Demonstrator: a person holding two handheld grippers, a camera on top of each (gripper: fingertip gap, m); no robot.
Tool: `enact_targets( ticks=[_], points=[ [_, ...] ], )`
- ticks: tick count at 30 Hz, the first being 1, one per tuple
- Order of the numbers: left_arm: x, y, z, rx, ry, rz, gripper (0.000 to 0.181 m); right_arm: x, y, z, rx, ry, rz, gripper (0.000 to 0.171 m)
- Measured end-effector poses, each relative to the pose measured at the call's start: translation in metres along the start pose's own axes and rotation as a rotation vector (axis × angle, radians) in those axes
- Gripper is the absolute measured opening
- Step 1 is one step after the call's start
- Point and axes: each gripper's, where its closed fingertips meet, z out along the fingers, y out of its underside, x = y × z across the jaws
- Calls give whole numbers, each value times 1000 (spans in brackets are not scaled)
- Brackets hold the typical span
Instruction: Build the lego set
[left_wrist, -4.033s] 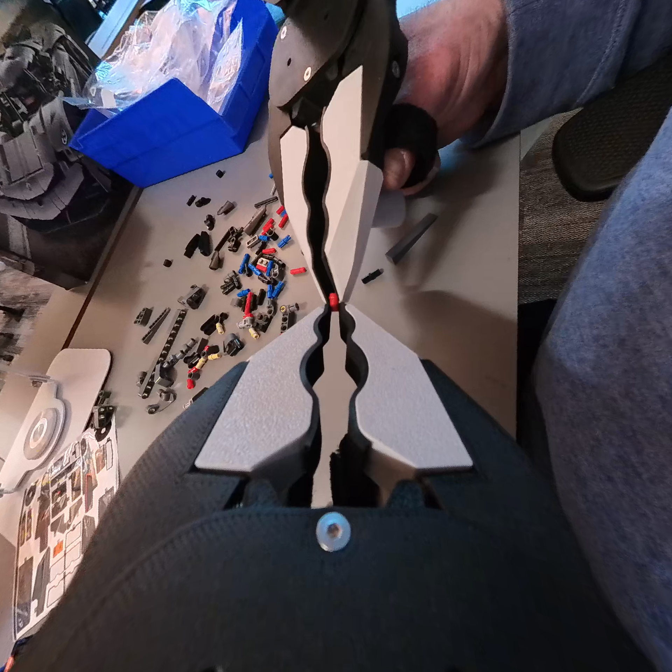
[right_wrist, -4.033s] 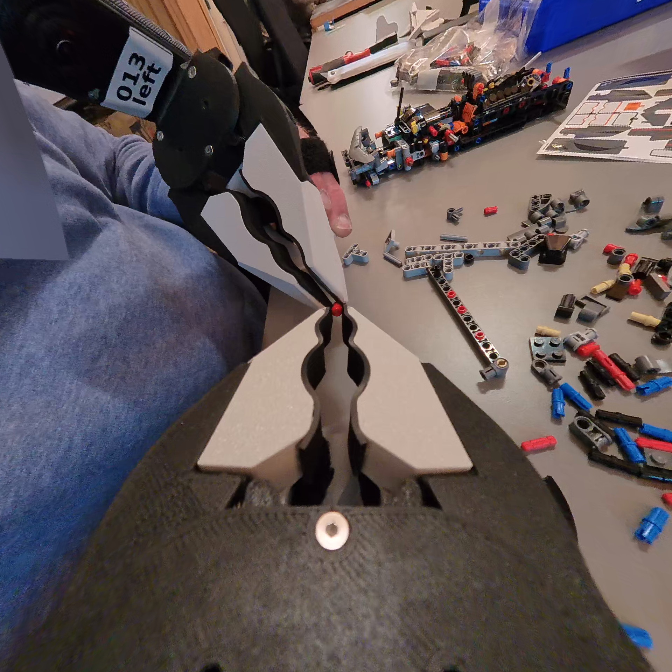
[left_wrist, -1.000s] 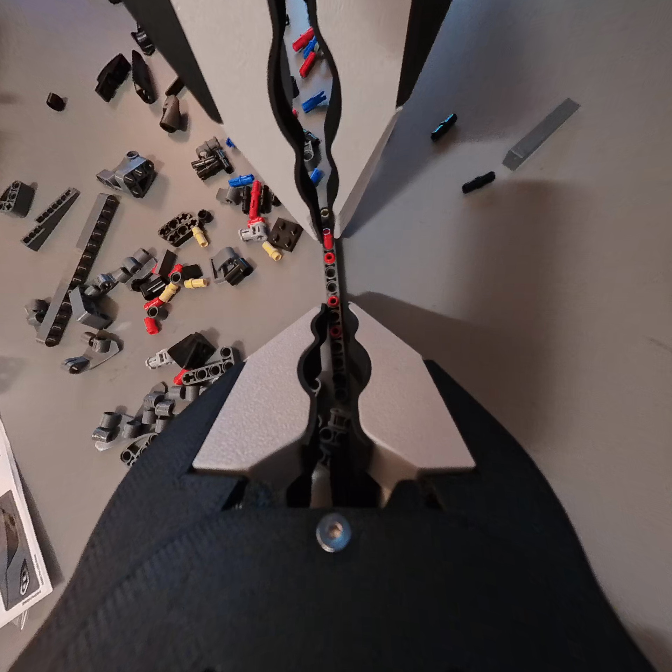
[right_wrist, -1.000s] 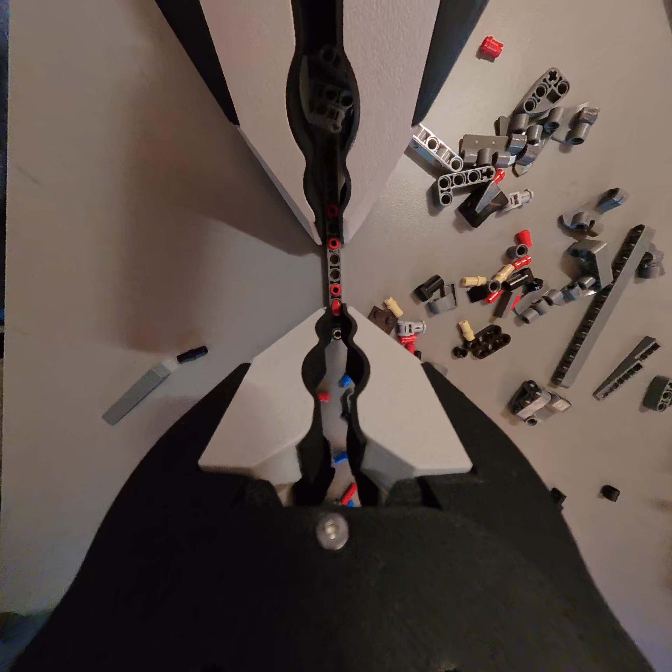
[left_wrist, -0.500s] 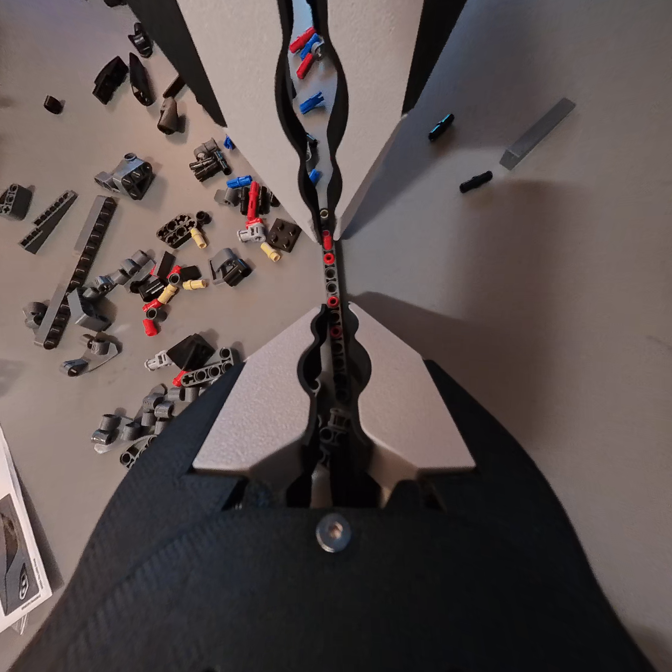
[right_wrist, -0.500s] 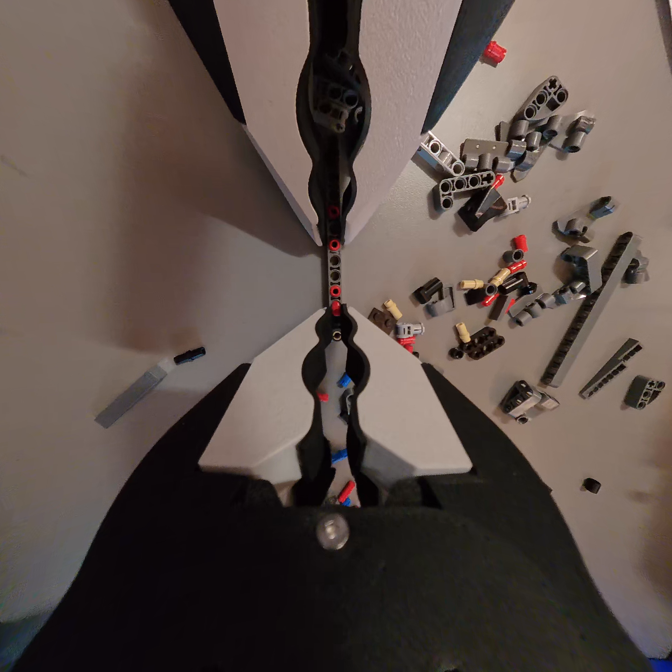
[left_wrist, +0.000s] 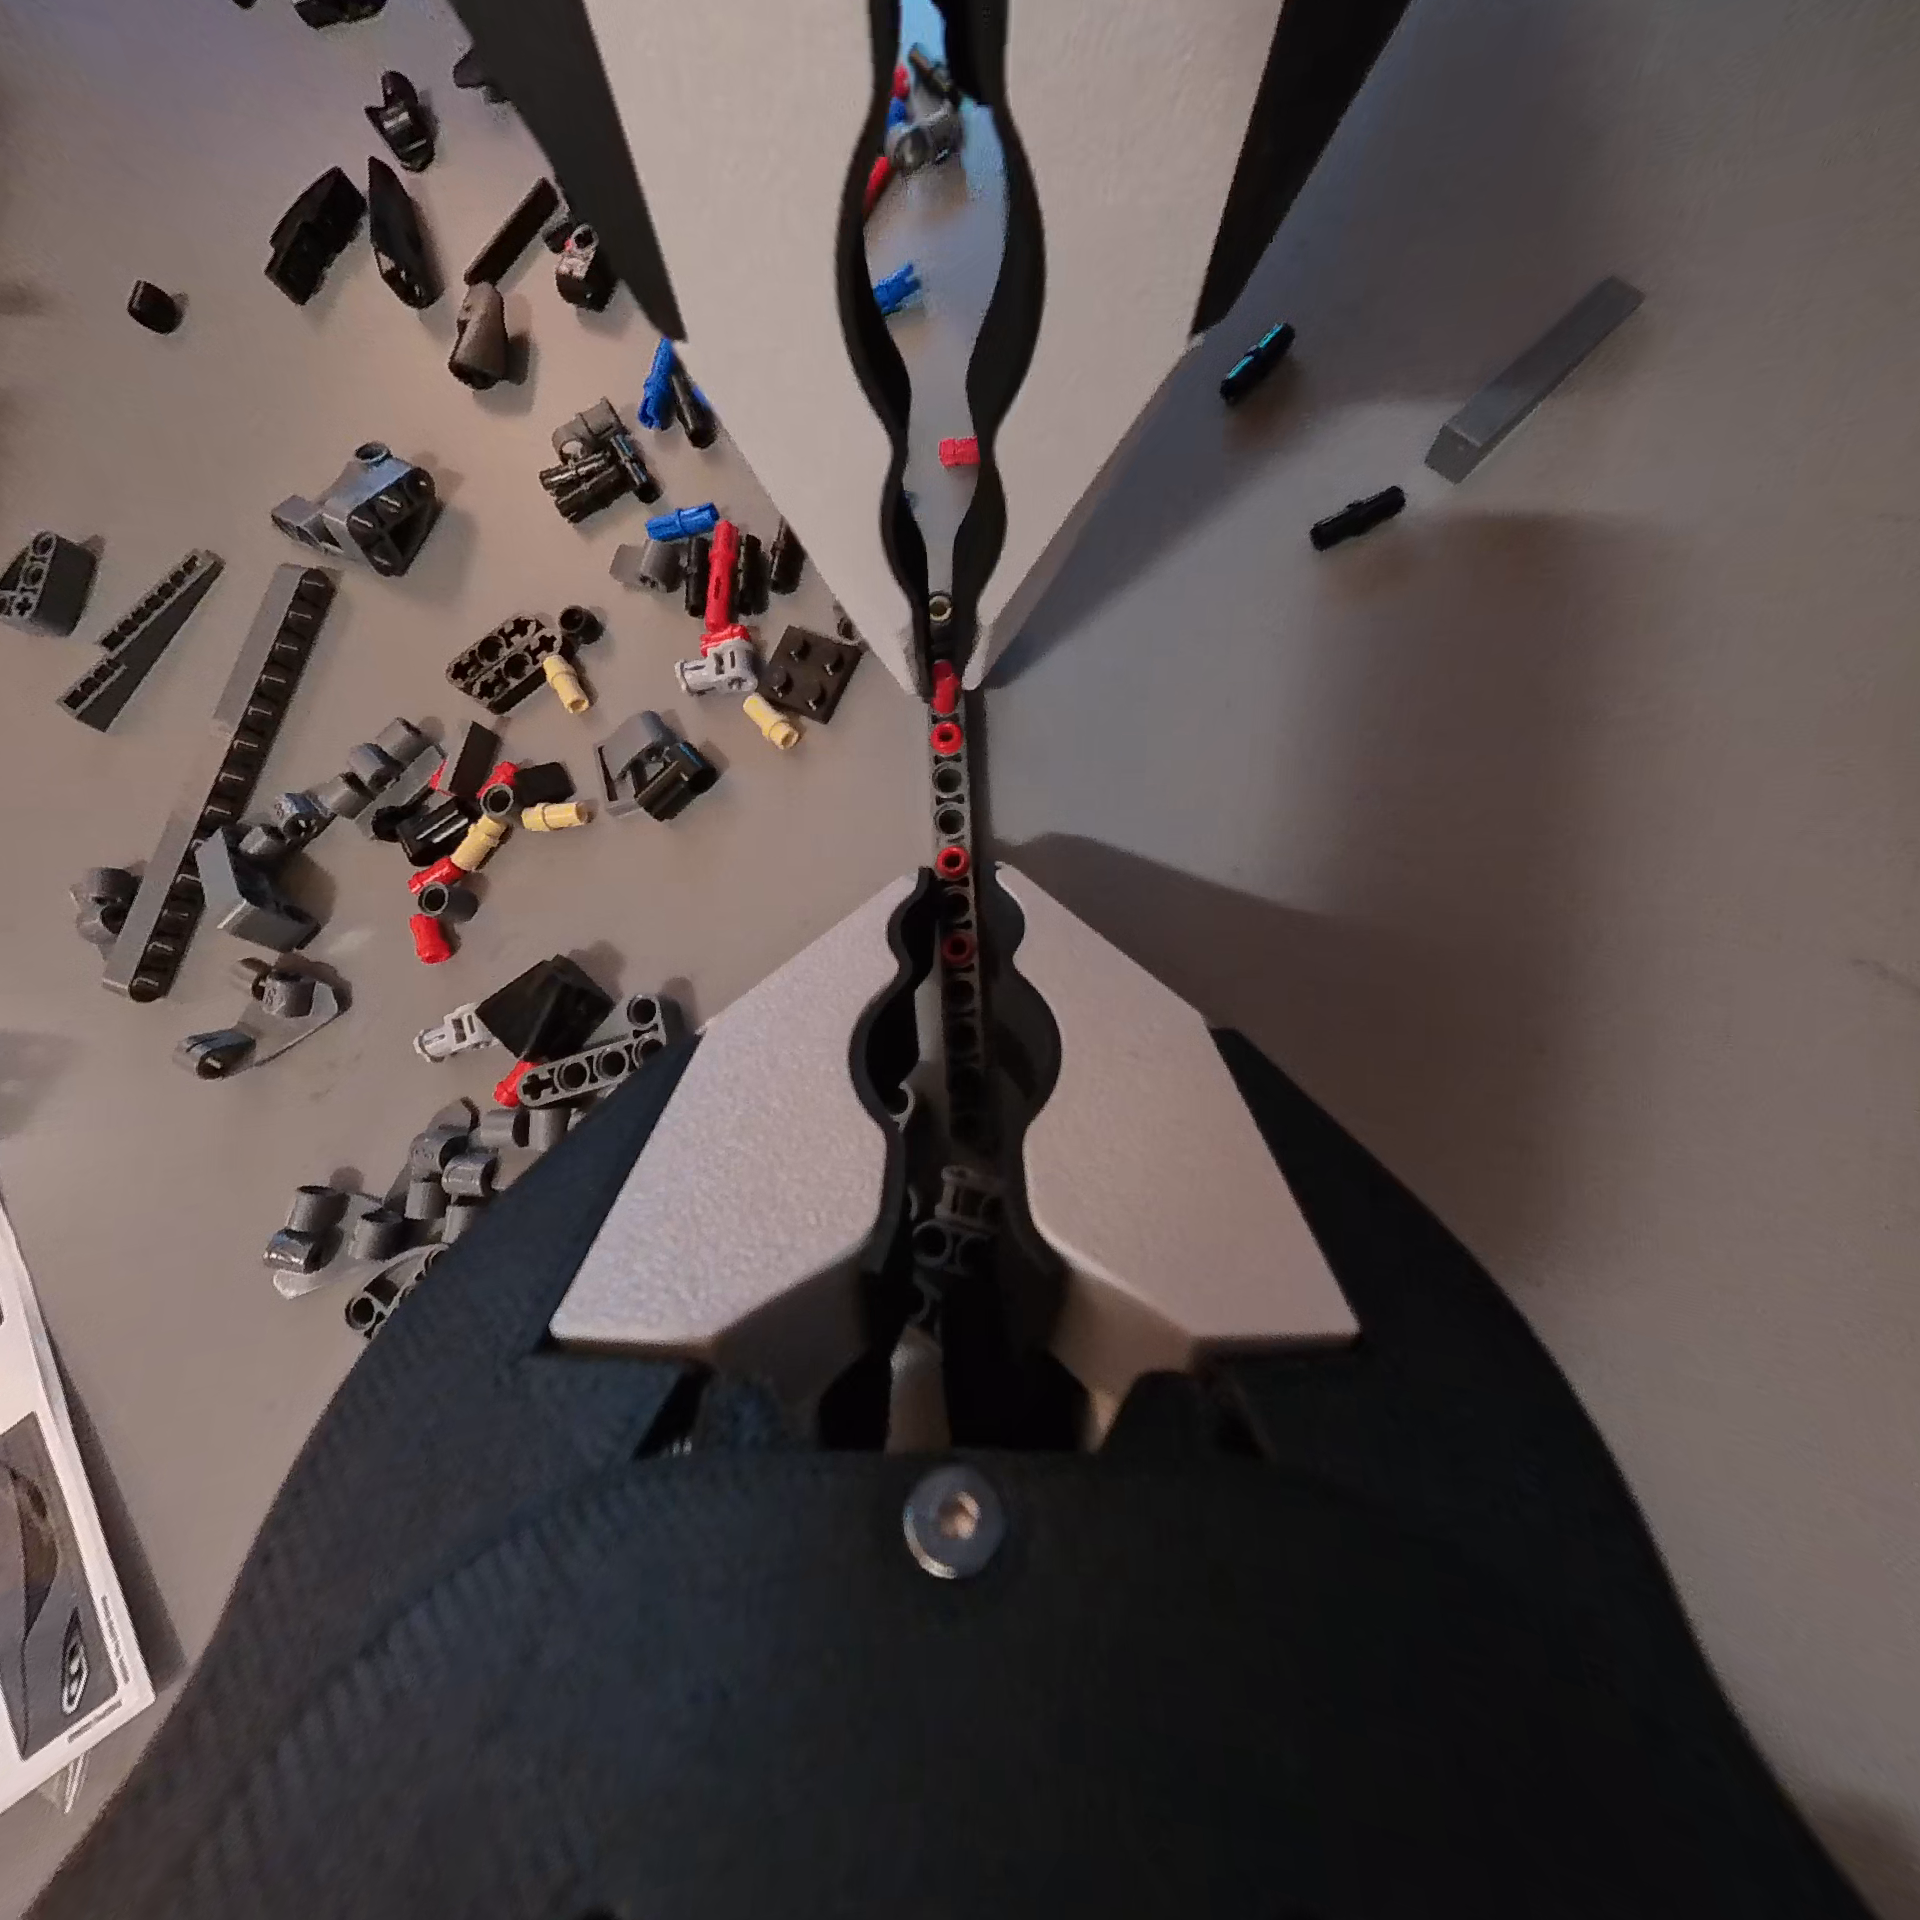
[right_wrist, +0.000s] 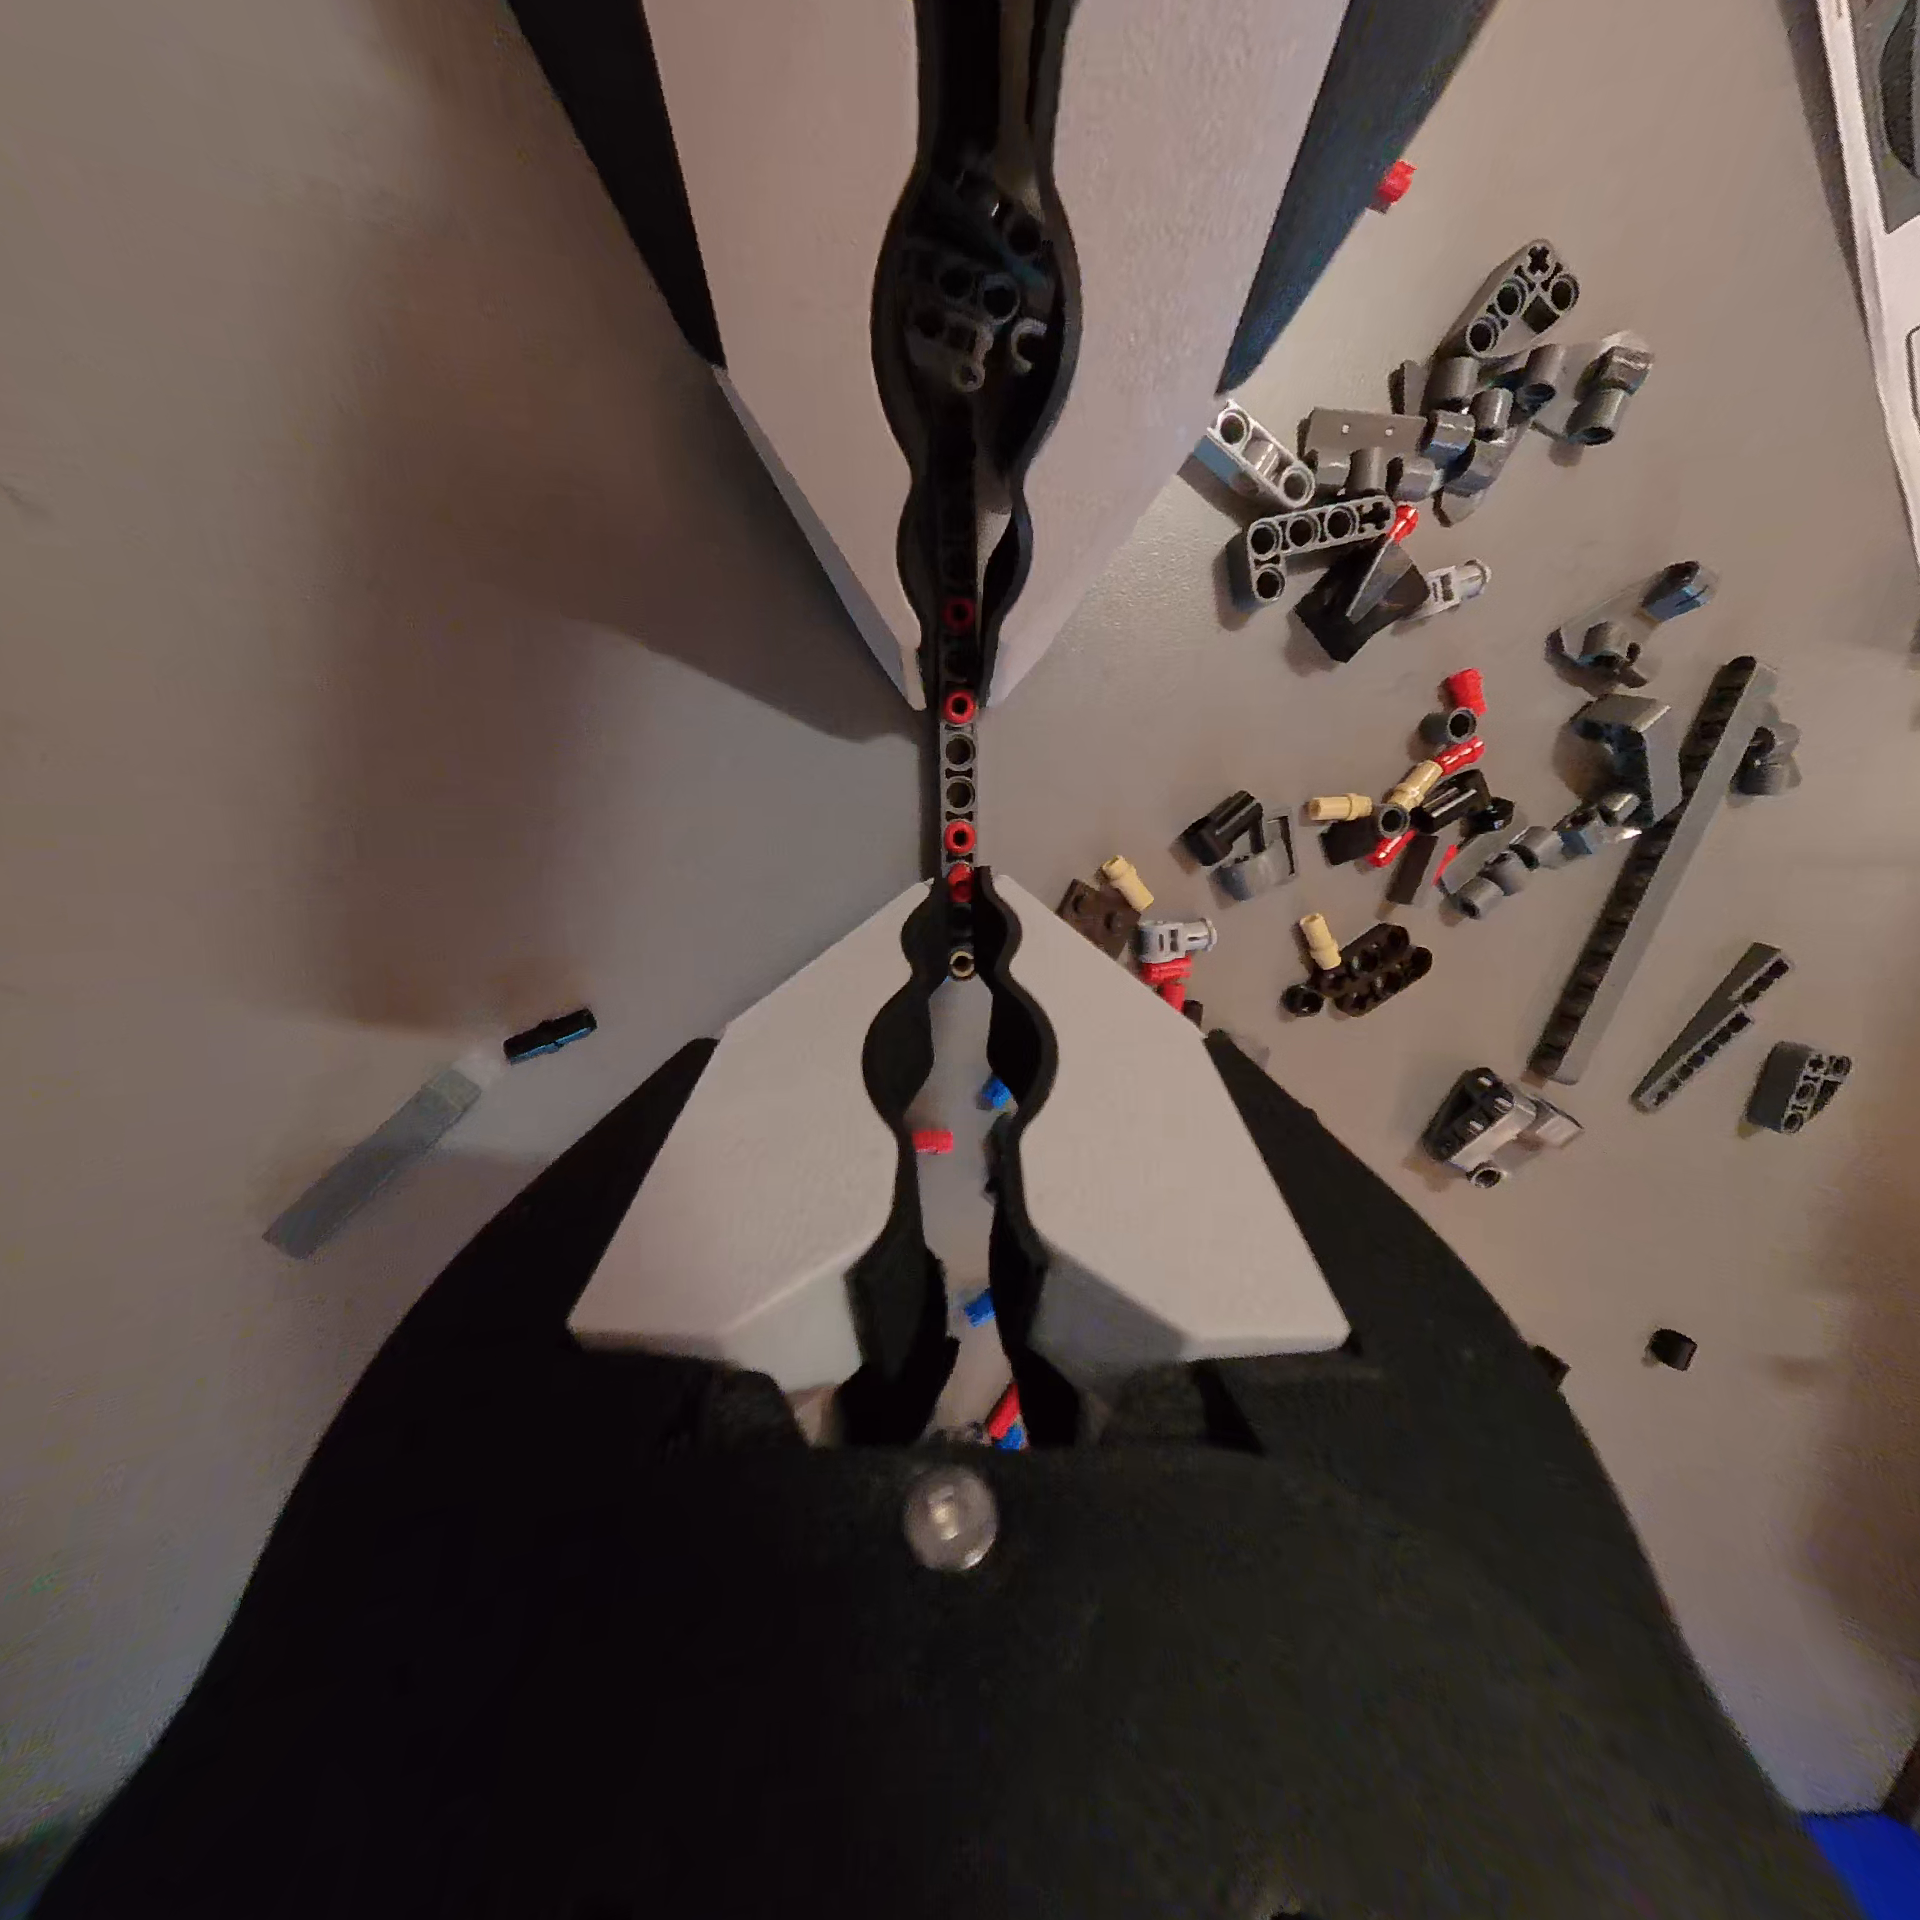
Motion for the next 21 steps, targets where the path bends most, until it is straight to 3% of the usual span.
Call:
enact_targets(
  ticks=[21],
  points=[
    [3, 6, -6, -3, 6, 2, 6, 0, 1, 0, -74, -8, -70, 1]
  ],
)
